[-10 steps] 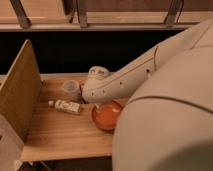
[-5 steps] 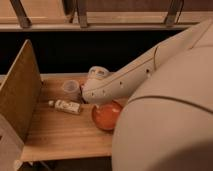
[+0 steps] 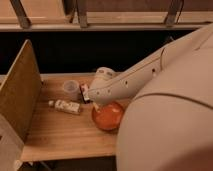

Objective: Drag the ceramic bowl in a circle

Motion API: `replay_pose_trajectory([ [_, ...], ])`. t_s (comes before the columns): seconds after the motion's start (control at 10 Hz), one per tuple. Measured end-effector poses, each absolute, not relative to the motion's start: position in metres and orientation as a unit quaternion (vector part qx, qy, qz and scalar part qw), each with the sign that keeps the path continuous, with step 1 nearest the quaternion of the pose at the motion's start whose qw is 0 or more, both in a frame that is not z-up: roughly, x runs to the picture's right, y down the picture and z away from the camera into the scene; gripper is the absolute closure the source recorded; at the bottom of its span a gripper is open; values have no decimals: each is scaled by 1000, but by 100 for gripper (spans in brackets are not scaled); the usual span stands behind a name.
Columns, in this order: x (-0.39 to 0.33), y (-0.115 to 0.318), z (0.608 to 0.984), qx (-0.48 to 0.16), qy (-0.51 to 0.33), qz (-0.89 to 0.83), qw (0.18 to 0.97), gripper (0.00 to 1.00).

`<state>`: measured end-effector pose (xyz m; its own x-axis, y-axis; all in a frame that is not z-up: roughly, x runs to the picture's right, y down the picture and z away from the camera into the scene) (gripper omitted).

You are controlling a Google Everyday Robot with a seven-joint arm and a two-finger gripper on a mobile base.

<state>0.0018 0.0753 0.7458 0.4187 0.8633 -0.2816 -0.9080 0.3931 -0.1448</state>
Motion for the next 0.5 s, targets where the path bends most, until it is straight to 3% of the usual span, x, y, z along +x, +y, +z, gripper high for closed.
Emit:
replay_pose_trajectory([
  [0.5,26,102,791,-188,-29,733,653,38],
])
